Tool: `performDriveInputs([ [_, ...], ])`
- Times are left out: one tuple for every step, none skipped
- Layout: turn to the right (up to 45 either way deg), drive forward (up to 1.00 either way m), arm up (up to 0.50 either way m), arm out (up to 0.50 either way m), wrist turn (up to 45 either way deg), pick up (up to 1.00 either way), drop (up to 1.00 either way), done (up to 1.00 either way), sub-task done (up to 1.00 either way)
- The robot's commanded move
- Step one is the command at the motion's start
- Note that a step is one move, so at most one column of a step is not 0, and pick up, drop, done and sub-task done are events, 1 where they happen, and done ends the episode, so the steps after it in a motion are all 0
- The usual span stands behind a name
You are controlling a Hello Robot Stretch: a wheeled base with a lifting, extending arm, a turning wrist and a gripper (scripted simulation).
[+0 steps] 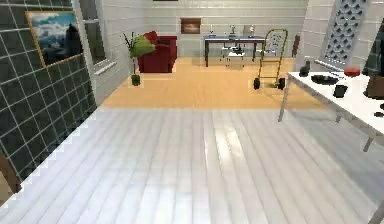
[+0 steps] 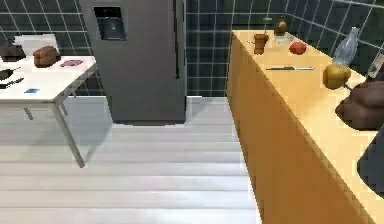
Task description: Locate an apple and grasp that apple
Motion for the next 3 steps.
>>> performDriveInputs([
  [45.0,0.00,0.00,0.00,0.0,0.00,0.00,0.00,0.00],
  [42.0,0.00,0.00,0.00,0.0,0.00,0.00,0.00,0.00],
  [0.0,0.45,0.00,0.00,0.0,0.00,0.00,0.00,0.00],
])
